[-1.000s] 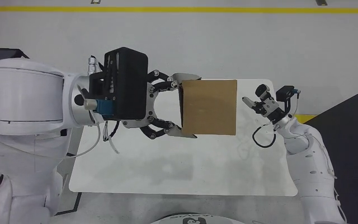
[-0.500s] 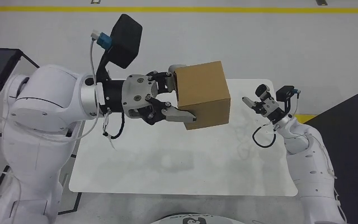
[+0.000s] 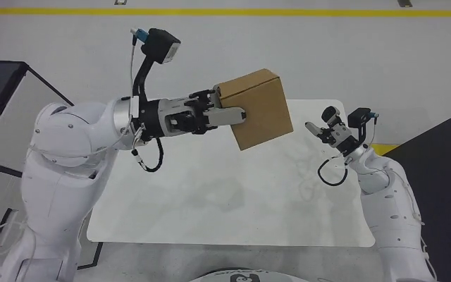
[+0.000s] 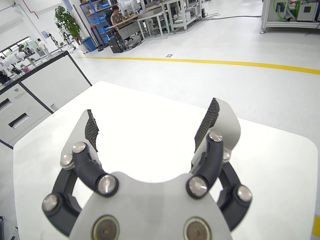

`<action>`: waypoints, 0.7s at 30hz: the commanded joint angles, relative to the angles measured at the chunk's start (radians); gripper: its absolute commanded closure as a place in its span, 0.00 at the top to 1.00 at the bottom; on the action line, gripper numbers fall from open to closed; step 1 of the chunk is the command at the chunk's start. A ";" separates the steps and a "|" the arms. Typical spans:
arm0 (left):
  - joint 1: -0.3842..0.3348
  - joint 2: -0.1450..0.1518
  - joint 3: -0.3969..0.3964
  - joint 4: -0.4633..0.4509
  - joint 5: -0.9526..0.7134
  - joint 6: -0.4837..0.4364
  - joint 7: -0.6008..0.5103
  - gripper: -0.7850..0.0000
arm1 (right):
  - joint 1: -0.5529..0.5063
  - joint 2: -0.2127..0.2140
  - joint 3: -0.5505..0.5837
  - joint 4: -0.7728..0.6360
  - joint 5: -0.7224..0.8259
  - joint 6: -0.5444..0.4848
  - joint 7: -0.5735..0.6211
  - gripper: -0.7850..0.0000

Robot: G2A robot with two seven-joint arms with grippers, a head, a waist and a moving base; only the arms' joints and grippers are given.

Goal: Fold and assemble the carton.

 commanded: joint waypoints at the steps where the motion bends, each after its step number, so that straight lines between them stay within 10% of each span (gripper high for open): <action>1: 0.007 0.000 0.012 -0.001 -0.043 0.081 -0.022 0.00 | 0.000 0.000 0.000 0.000 0.000 0.000 0.000 1.00; 10: 0.050 -0.010 0.005 0.017 -0.190 0.084 0.101 0.00 | 0.000 0.000 0.000 0.000 0.000 0.000 0.000 1.00; 21: 0.163 -0.028 -0.013 -0.002 -0.599 0.342 0.366 0.00 | 0.000 0.000 0.000 0.000 0.000 0.000 0.000 1.00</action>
